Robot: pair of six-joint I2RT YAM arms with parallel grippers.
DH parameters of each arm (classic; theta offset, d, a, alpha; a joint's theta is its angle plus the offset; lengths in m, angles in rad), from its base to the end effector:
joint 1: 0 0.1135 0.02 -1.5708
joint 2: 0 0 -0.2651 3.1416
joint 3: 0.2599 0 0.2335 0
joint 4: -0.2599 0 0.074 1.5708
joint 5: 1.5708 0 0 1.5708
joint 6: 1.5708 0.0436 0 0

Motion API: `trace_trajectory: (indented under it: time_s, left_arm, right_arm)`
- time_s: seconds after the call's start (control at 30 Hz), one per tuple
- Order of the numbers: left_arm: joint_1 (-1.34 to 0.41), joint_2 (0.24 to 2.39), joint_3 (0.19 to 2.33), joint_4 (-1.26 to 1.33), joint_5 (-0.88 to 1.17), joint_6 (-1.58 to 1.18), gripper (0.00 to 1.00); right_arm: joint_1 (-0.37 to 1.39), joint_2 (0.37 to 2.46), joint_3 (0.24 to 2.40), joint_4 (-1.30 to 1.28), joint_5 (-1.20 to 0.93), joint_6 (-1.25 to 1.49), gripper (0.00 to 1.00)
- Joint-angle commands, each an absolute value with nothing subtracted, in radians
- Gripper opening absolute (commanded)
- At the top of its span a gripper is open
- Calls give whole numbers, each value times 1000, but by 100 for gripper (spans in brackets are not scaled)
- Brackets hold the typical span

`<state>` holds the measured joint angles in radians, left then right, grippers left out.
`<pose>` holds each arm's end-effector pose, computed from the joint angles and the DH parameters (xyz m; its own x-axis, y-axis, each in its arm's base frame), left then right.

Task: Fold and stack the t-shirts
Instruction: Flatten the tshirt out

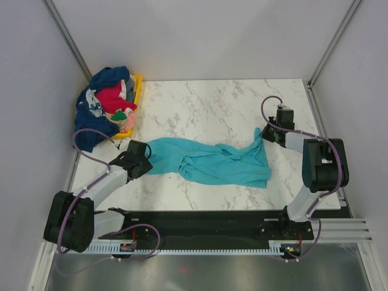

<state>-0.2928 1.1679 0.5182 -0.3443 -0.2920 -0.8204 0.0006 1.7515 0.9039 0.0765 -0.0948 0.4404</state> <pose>0.1905 -0.0443 0.1716 -0.6395 -0.5388 -0.5484 -0.5010 0.8331 -0.2343 0.3462 0.0043 0.1630 -0.6596 0.4240 -0.6206 0.2352 0.9007 0.3654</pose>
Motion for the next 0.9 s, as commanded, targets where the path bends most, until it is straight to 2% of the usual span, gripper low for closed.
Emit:
trace_trajectory:
  time_s: [0.0,0.13,0.2,0.23,0.27,0.3,0.33,0.37,0.5,0.6,0.87]
  left_arm:
    - [-291,1216,578,-370,-350,-870,48]
    - [-291,1270,607,-377,-341,-854,48]
    - [-291,1290,620,-377,-341,-850,41]
    - [-291,1296,624,-377,-342,-847,36]
    - [-291,1310,630,-376,-350,-847,19]
    - [-291,1310,634,-374,-356,-847,10]
    - [-291,1327,635,-370,-362,-845,4]
    - [-291,1338,640,-364,-367,-844,2]
    - [-299,1284,649,-362,-350,-816,2]
    - [-304,1151,690,-400,-350,-792,2]
    - [-304,963,980,-619,-362,-692,2]
  right_arm:
    - [-31,1758,902,132,-117,451,0]
    - [-35,1770,900,146,-140,459,0]
    - [-37,1773,894,152,-147,465,0]
    - [-38,1775,891,159,-150,468,0]
    - [-40,1776,887,166,-155,468,0]
    - [-38,1776,882,166,-161,471,0]
    - [-40,1778,881,172,-163,472,0]
    - [-40,1781,877,173,-169,474,0]
    - [-38,1775,890,143,-183,469,0]
    - [-38,1732,913,92,-181,471,0]
    - [-38,1493,1075,-182,-135,434,0]
